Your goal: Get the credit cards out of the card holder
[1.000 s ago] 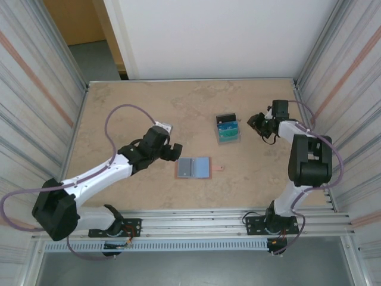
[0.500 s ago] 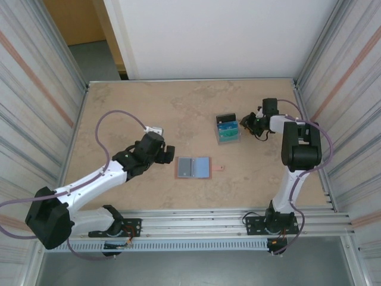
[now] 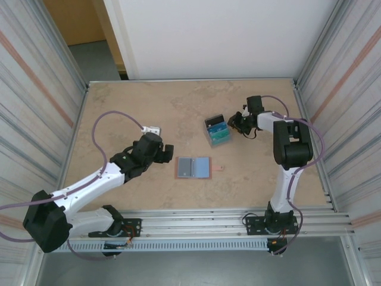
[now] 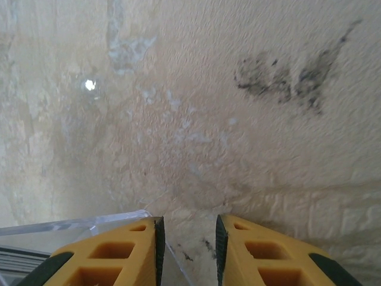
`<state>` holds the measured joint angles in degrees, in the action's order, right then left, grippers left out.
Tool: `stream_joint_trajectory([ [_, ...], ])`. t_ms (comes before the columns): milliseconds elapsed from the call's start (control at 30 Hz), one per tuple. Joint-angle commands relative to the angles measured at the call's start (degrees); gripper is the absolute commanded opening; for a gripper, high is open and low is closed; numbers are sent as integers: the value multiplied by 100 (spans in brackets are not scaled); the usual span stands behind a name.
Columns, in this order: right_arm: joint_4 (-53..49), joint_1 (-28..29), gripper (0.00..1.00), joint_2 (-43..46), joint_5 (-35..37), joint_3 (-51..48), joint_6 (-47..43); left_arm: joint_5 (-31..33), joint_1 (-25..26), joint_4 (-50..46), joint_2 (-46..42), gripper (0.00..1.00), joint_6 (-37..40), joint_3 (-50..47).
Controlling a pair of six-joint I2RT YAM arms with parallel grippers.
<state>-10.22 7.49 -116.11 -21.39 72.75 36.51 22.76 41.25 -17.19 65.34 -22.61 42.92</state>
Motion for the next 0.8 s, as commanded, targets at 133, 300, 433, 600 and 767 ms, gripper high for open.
stream_joint_trajectory([
  [133, -375, 198, 27, 611, 697, -482, 334, -49, -30, 183, 79, 99, -191, -29],
  [300, -349, 274, 26, 886, 746, -804, 405, -77, -30, 209, 81, 99, -187, -22],
  [433, -386, 444, 26, 974, 790, -833, 383, -122, -30, 245, 96, 99, -184, -16],
  [600, -396, 720, 26, 906, 827, -693, 400, -188, -30, 251, 150, 99, -230, -20],
  [767, -453, 777, 26, 756, 883, -515, 387, -237, -30, 234, 148, 99, -294, -59],
])
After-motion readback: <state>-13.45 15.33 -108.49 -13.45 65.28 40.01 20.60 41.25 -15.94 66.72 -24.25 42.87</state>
